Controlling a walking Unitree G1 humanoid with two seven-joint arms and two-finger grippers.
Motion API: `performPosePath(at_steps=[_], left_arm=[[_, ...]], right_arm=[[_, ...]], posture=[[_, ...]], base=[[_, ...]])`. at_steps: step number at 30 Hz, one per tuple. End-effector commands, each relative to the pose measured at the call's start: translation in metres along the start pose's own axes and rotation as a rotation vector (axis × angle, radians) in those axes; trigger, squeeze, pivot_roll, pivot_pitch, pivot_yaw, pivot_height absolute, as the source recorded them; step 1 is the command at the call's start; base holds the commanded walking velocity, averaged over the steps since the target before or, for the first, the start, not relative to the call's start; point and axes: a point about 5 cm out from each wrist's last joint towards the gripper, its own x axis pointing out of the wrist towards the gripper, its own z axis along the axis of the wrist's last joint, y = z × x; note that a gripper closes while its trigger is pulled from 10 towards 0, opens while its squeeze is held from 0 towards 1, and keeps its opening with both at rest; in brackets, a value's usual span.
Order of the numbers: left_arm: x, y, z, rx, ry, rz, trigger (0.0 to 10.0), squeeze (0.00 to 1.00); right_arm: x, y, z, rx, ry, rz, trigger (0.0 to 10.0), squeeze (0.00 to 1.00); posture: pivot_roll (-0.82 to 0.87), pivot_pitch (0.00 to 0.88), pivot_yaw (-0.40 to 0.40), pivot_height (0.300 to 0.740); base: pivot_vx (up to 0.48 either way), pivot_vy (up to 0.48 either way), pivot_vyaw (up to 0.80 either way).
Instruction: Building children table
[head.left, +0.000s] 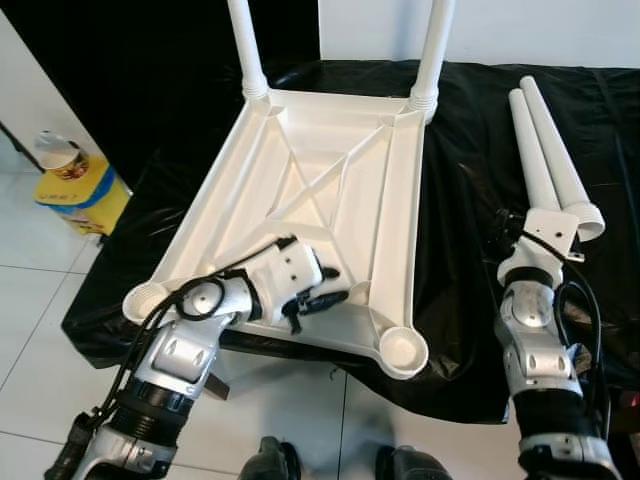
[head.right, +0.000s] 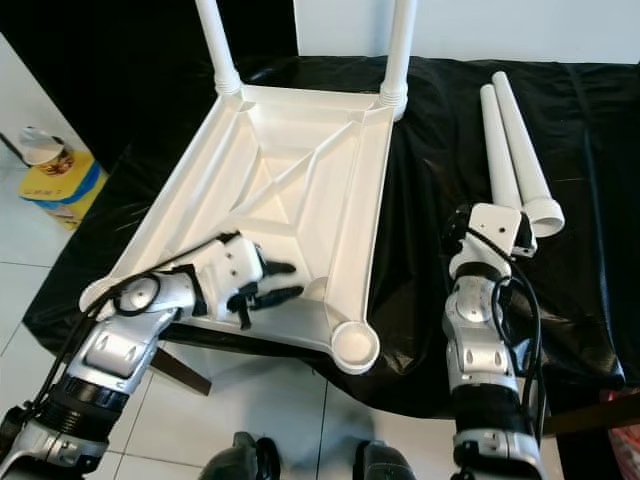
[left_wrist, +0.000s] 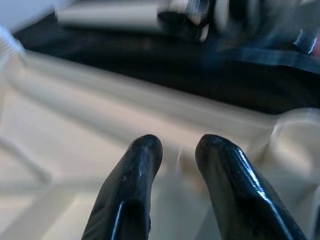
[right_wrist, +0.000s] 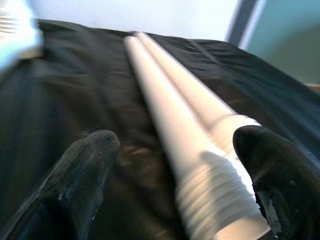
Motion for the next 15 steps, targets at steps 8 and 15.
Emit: performPosePath(at_steps=[8, 15], left_arm=[[0.001, -0.012, 0.034, -0.17, -0.176, 0.161, 10.0, 0.0], [-0.001, -0.014, 0.053, -0.186, -0.217, 0.161, 10.0, 0.0]], right_arm=[[0.018, -0.017, -0.01, -0.008, 0.07, -0.077, 10.0, 0.0], [0.021, -0.008, -0.031, 0.059, 0.236, 0.007, 10.0, 0.0]], posture=[[0.04, 0.243, 0.046, 0.74], [0.06, 0.24, 0.04, 0.74]], base=[[0.0, 0.0, 0.0], [0.0, 0.0, 0.0]])
